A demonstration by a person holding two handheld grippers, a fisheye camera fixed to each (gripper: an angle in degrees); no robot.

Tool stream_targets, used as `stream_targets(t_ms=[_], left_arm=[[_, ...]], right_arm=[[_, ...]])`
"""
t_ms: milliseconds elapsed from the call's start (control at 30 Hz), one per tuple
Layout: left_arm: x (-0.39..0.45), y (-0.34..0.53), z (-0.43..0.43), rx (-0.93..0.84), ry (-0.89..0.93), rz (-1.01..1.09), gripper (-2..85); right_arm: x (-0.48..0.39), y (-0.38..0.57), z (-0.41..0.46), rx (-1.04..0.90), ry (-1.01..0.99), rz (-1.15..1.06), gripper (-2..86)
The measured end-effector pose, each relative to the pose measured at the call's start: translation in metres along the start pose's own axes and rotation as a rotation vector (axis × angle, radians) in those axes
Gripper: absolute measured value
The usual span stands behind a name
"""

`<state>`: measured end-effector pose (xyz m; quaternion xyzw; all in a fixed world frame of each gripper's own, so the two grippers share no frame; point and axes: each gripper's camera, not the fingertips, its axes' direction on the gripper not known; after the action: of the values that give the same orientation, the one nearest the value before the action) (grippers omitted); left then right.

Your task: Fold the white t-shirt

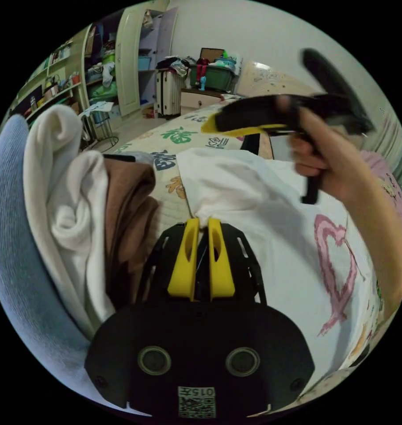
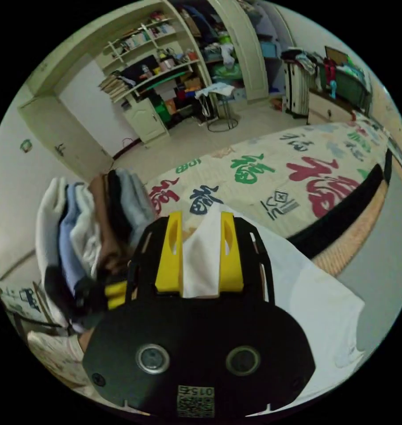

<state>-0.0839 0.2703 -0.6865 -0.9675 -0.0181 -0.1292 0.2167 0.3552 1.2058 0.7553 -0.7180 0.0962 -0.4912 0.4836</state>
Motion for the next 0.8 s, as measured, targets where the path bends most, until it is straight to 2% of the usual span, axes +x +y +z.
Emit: stream_targets(t_ms=[100, 167, 233, 300, 433, 567, 733, 800], left_arm=[[0.001, 0.003, -0.002, 0.020, 0.002, 0.006, 2.1], [0.002, 0.005, -0.004, 0.029, 0.000, 0.008, 1.8], [0.004, 0.007, -0.005, 0.033, -0.001, 0.009, 1.7], [0.006, 0.010, -0.009, 0.048, 0.000, 0.015, 1.6], [0.016, 0.019, -0.034, 0.168, 0.003, 0.071, 1.4], [0.040, 0.032, -0.062, 0.264, 0.032, 0.249, 1.2], [0.076, 0.045, -0.062, 0.222, 0.191, 0.477, 0.9], [0.108, 0.048, -0.052, 0.132, 0.220, 0.652, 0.5]], right_arm=[[0.002, -0.062, 0.076, -0.084, 0.052, 0.048, 11.7], [-0.001, -0.087, 0.117, -0.171, 0.212, 0.043, 7.2], [-0.001, -0.101, 0.117, -0.176, 0.253, 0.035, 3.4], [0.007, -0.112, 0.102, -0.176, 0.200, 0.046, 0.5], [0.042, -0.091, -0.007, 0.013, 0.087, 0.054, -0.6], [0.093, 0.007, -0.142, 0.201, 0.048, 0.086, -0.5], [0.126, 0.140, -0.202, 0.177, 0.084, 0.157, -0.2], [0.130, 0.176, -0.210, 0.167, 0.113, 0.186, -0.2]])
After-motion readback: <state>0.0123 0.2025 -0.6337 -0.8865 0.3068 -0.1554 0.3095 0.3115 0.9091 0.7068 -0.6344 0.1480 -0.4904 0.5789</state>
